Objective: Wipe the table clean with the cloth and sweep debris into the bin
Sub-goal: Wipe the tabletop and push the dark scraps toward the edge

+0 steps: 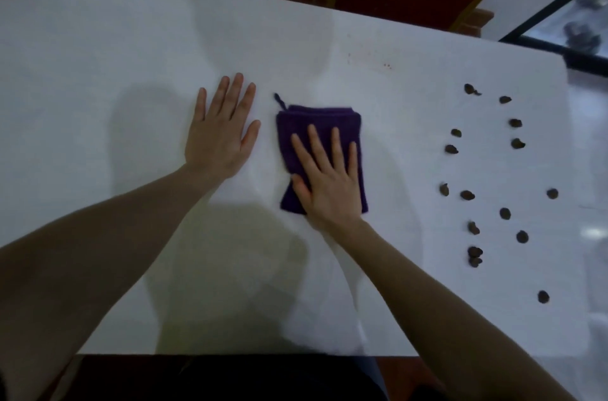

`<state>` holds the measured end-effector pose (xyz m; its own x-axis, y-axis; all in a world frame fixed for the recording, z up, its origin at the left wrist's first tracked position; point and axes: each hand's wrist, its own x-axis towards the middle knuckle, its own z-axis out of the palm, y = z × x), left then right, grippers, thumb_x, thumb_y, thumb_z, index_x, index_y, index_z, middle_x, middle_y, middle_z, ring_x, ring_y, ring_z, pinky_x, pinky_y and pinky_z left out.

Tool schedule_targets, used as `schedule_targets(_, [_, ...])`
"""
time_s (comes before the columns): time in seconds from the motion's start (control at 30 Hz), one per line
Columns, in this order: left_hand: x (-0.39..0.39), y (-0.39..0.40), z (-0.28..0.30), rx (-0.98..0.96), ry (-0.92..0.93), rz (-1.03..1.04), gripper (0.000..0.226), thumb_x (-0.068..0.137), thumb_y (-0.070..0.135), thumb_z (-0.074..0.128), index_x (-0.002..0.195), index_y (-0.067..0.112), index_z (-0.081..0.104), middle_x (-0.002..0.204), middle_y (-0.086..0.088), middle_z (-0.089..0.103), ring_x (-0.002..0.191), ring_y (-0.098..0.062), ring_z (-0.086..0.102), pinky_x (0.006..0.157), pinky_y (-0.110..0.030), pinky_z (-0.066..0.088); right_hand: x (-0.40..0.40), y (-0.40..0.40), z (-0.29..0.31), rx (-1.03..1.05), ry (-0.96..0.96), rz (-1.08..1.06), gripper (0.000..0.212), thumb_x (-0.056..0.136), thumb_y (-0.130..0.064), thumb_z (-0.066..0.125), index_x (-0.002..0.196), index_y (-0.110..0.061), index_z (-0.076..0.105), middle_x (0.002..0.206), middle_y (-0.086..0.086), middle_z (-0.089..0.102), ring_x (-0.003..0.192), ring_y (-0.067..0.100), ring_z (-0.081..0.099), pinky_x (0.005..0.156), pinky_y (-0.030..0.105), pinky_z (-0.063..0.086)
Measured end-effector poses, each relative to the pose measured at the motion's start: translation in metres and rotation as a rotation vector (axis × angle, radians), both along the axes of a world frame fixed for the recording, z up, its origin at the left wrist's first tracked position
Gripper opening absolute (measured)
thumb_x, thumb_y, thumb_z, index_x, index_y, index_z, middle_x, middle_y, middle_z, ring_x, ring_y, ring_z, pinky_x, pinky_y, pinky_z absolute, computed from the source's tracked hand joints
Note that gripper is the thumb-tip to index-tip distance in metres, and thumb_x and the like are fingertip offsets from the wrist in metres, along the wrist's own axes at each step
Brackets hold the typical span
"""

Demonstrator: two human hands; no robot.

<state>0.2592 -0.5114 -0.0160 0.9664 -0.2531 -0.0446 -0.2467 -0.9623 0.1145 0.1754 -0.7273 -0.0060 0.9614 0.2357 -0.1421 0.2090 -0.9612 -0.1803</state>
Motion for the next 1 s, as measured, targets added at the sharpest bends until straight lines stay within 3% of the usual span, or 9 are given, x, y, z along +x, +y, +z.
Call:
schedule_targets(0.17, [0.0,-0.002,-0.004,-0.003,-0.011,0.012,0.064,0.103,0.047,0.013,0.16,0.019,0.01,0.168,-0.004,0.007,0.154,-0.022,0.006,0.124,-0.048,0.004,0.097,-0.004,0.002,-0.008,-0.005,0.077,0.062,0.101,-0.053,0.027,0.158,-0.034,0.013,0.166,-0.001,0.011,0.153,0.031,0.002,0.121,0.056,0.004])
schedule_targets(0.33, [-0.001,-0.002,-0.003,-0.011,-0.017,0.001,0.063,0.102,0.045,0.018,0.159,0.018,0.017,0.167,-0.006,0.013,0.154,-0.025,0.012,0.124,-0.05,0.007,0.147,-0.069,0.006,-0.012,0.007,-0.144,0.063,0.1,-0.057,0.023,0.158,-0.037,0.01,0.167,-0.004,0.007,0.153,0.027,-0.001,0.121,0.053,-0.003])
schedule_targets(0.5, [0.0,0.0,-0.001,-0.011,-0.009,0.005,0.063,0.102,0.045,0.019,0.159,0.018,0.018,0.167,-0.005,0.014,0.154,-0.024,0.012,0.124,-0.051,0.007,0.104,-0.13,0.006,-0.04,-0.001,-0.336,0.064,0.099,-0.059,0.018,0.158,-0.036,0.008,0.167,-0.002,0.006,0.153,0.028,-0.002,0.122,0.054,0.0])
schedule_targets(0.63, [0.0,-0.001,-0.003,-0.016,-0.009,-0.003,0.063,0.102,0.045,0.02,0.159,0.017,0.019,0.167,-0.006,0.014,0.154,-0.024,0.012,0.123,-0.051,0.008,0.039,-0.119,0.007,-0.03,-0.004,-0.408,0.066,0.098,-0.056,0.018,0.158,-0.031,0.012,0.167,0.002,0.009,0.152,0.033,0.003,0.121,0.056,0.004])
schedule_targets(0.8, [0.004,-0.001,-0.002,0.004,0.001,0.006,0.064,0.102,0.046,0.017,0.159,0.017,0.016,0.167,-0.006,0.012,0.154,-0.024,0.01,0.123,-0.052,0.008,0.005,-0.05,0.003,-0.037,0.005,-0.157,0.063,0.1,-0.052,0.026,0.158,-0.031,0.014,0.167,-0.001,0.008,0.153,0.033,-0.001,0.122,0.054,0.001])
schedule_targets(1.0, [0.002,-0.003,-0.004,0.028,-0.008,0.014,0.064,0.102,0.047,0.014,0.16,0.018,0.012,0.167,-0.005,0.009,0.154,-0.023,0.008,0.124,-0.052,0.009,0.097,-0.002,0.002,0.014,0.0,0.132,0.06,0.101,-0.048,0.024,0.158,-0.033,0.014,0.166,0.0,0.01,0.153,0.033,0.0,0.121,0.057,0.005])
